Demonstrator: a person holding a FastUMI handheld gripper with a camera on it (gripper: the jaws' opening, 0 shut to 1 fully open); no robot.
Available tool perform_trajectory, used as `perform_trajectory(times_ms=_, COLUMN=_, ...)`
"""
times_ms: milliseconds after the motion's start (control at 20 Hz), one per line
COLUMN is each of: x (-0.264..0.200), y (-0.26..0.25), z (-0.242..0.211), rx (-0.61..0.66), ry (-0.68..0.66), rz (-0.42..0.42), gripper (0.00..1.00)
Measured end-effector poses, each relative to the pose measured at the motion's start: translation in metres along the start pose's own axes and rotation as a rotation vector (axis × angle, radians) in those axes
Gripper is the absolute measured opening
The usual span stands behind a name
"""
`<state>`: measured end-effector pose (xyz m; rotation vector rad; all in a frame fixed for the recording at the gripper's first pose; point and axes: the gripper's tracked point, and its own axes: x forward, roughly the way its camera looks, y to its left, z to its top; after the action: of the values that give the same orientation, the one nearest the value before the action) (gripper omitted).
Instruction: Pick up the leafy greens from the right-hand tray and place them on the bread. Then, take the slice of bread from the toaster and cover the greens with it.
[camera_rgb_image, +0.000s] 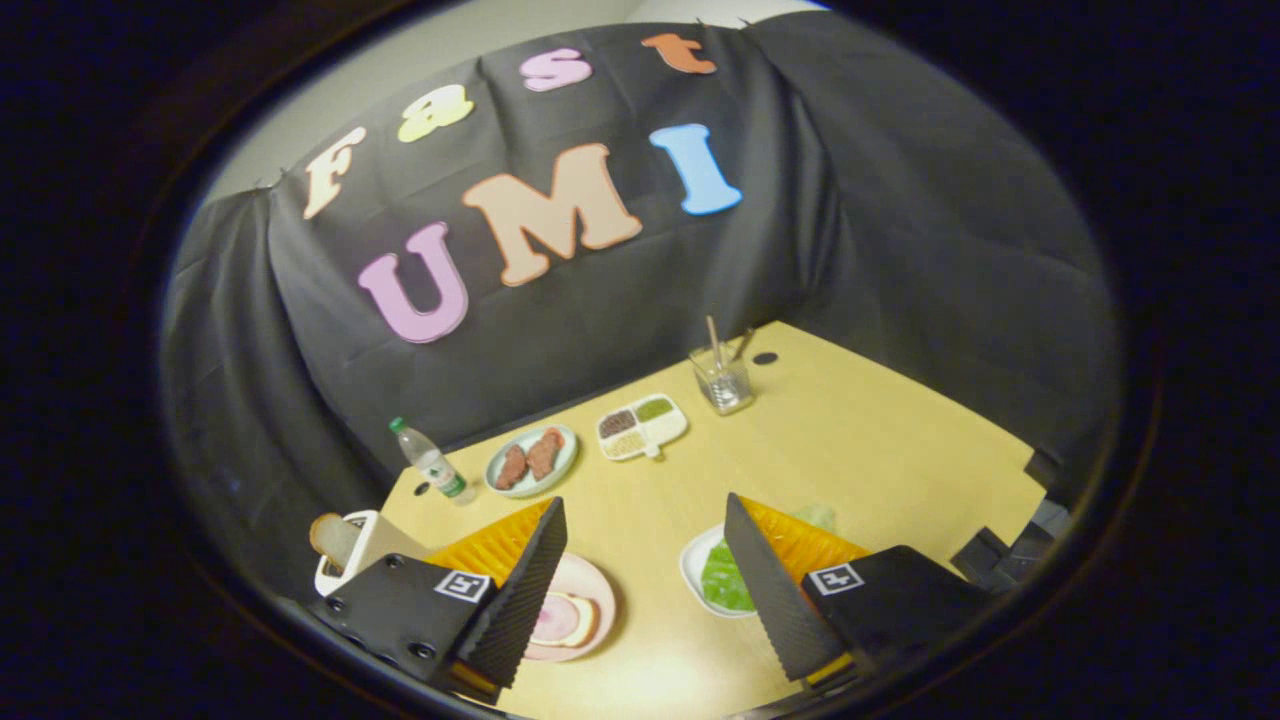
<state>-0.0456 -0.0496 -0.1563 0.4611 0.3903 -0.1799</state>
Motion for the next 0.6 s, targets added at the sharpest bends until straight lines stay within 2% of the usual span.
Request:
perform_trajectory(times_ms=350, x=0.045, y=-0.085, z=-0.016, rx=0.097, ry=0.11, rz=-0.093, gripper=0.99)
perform_trajectory(times_ms=600, x=0.082, y=-0.134, z=-0.024, rx=0.123, ry=0.165, rz=-0.09, gripper=0.98)
